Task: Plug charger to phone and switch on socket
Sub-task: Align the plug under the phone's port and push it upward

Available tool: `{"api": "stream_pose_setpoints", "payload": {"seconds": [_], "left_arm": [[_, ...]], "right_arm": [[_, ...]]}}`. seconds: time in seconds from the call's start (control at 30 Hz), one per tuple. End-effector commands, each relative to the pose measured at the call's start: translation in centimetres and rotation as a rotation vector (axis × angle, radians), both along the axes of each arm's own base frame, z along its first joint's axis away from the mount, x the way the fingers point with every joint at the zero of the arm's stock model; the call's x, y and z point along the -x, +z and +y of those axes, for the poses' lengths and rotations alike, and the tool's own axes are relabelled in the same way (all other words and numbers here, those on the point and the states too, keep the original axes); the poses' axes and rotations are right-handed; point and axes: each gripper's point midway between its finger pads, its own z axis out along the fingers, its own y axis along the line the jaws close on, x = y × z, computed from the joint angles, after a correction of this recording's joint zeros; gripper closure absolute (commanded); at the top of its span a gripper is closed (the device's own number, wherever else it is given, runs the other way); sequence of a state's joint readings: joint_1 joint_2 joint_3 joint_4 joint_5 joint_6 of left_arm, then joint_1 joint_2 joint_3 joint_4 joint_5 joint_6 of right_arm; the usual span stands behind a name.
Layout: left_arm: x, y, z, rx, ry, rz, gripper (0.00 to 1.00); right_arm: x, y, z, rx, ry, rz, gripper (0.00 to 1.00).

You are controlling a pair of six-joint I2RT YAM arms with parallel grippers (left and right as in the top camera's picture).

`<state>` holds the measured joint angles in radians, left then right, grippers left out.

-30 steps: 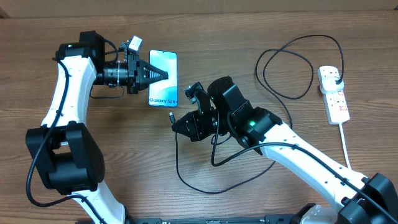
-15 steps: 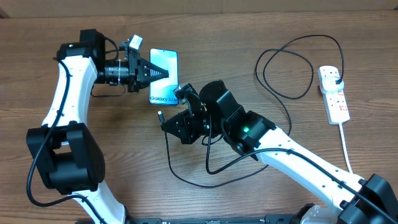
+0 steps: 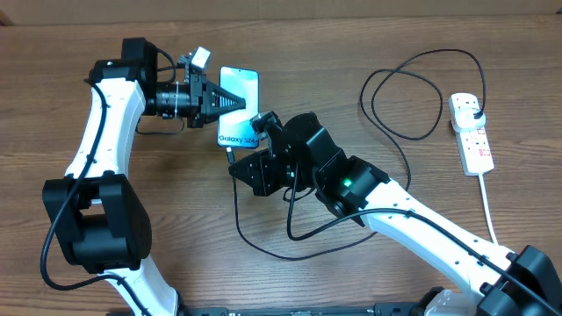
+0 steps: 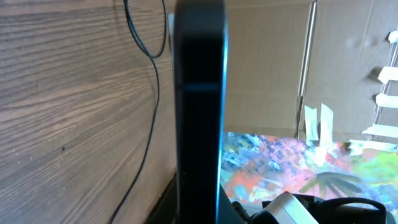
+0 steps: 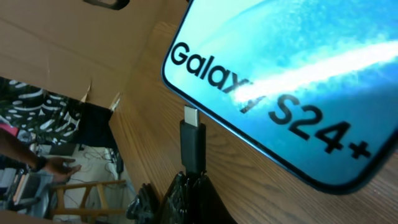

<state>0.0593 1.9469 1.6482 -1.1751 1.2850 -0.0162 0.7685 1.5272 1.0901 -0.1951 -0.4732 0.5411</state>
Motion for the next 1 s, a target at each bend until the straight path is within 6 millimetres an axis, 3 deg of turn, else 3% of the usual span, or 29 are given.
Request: {"api": "stream_pose_setpoints", "payload": {"seconds": [0.0,0.97], "left_arm": [[-0.3,1.9,-0.2,0.046,-0.004,-0.06,0.96],[-0.9,3.8,0.0,0.144,0.0,-0.094,0.96]], "right_arm": [[-0.8,0.5,-0.4,-0.015,-0.059,0.026,0.96],[-2.3,0.9,-1.3,-0.051,-0.136,0.079,0.96]]}}
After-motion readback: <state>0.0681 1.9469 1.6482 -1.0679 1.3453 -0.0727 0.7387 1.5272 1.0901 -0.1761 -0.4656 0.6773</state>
